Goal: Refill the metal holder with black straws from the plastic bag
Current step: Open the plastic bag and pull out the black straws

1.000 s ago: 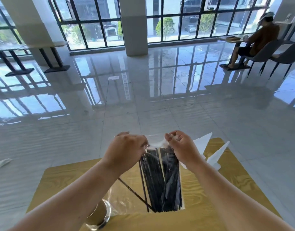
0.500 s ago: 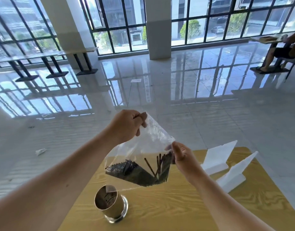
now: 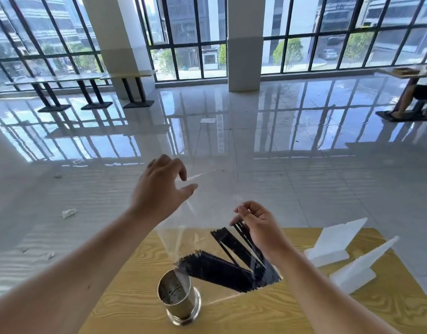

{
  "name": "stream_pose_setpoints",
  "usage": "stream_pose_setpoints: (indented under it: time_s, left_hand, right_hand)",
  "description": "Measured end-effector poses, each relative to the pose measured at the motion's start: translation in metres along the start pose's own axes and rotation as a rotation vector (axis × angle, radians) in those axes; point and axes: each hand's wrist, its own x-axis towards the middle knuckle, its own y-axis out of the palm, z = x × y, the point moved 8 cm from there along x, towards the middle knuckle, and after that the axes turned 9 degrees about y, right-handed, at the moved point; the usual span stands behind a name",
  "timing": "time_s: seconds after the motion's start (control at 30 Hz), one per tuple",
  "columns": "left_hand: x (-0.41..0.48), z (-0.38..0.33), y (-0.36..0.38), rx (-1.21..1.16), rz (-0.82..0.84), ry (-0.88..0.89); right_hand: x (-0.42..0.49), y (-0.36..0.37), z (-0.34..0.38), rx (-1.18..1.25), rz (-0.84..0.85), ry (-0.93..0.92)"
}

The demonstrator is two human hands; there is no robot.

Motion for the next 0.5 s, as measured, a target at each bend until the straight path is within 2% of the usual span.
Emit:
stream_pose_setpoints:
  time_s: [0.1,0.23,0.33,0.4,0.5]
  left_hand:
    - [-0.01,0.016,-0.004,-0.028,-0.03,0.045]
    - [-0.021,0.04,0.021,-0.3,0.273,-0.006]
    - [-0.025,0.053,0.033,-0.283,0.444,0.041]
    - [-0.02,0.063,0.028,-0.307,0.407,0.031]
    - [-0.014,0.068,0.015,-0.574,0.358,-0.021]
  right_hand:
    - [0.0,0.015,0.005,-0.032,-0.019,-0.01]
    - [-0.001,0.032,0.015,-0.075,-0.081,-0.019]
    - [-0.002,0.045,0.026,-0.131,-0.112,-0.024]
    - [-0.002,0.048,0.037,-0.244,-0.192,-0.078]
    - [-0.007,0.049,0.056,-0.335,-0.361,-0.181]
